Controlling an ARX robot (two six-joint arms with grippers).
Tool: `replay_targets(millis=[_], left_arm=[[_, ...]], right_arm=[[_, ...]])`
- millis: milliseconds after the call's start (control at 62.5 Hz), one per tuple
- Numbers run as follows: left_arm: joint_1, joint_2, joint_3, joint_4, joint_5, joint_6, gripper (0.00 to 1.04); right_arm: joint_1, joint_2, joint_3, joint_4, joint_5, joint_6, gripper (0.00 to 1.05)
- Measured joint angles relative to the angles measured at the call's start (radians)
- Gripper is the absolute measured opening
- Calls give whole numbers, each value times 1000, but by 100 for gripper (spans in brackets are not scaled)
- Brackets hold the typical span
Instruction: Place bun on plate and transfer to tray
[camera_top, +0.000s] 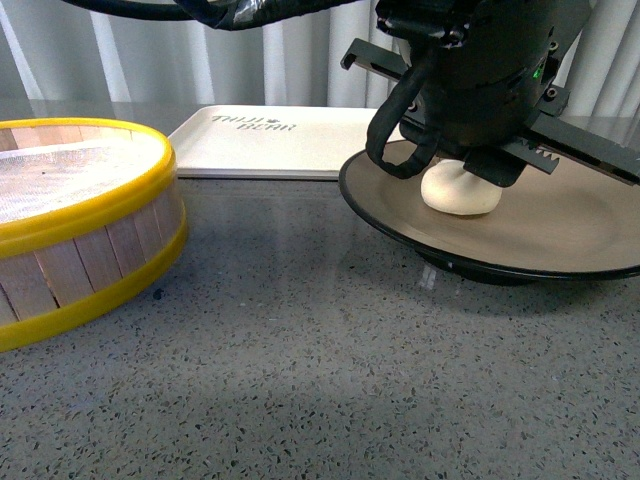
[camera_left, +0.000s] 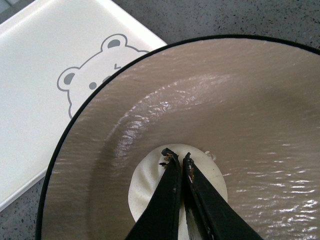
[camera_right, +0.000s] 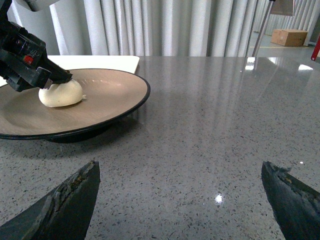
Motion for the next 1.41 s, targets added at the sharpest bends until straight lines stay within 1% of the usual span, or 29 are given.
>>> replay_targets(millis=[304, 336, 384, 480, 496, 624, 752, 768, 848, 864, 912, 992, 1072, 1264, 1408], left_arm=[[5, -20, -32, -1, 4, -23, 4], [5, -21, -33, -1, 5, -27, 6], [5, -24, -36, -2, 7, -31, 16], [6, -29, -38, -8, 10, -40, 28], [6, -31, -39, -9, 10, -43, 32], [7, -43, -41, -13, 11, -48, 50], [11, -66, -41, -28, 20, -53, 78], [12, -67, -41, -28, 21, -53, 80], [19, -87, -41, -29, 27, -54, 98], [22, -93, -41, -26, 29, -53, 100], [32, -132, -62, 10, 26, -47, 98], [59, -241, -148, 83, 13, -23, 98], [114, -404, -281, 140, 11, -7, 98], [258, -679, -521, 142, 47, 7, 98], [373, -837, -640, 109, 119, 19, 98]], right_arm=[[0, 0, 0, 0, 0, 0, 96], [0, 0, 0, 0, 0, 0, 96], [0, 0, 0, 0, 0, 0, 96], [0, 0, 0, 0, 0, 0, 96], [0, 0, 0, 0, 0, 0, 96], [0, 0, 0, 0, 0, 0, 96], [0, 0, 0, 0, 0, 0, 96], [0, 0, 0, 0, 0, 0, 96], [0, 0, 0, 0, 0, 0, 96], [0, 0, 0, 0, 0, 0, 96], [0, 0, 0, 0, 0, 0, 96], [0, 0, 0, 0, 0, 0, 96], [0, 0, 0, 0, 0, 0, 96], [0, 0, 0, 0, 0, 0, 96], [0, 0, 0, 0, 0, 0, 96]])
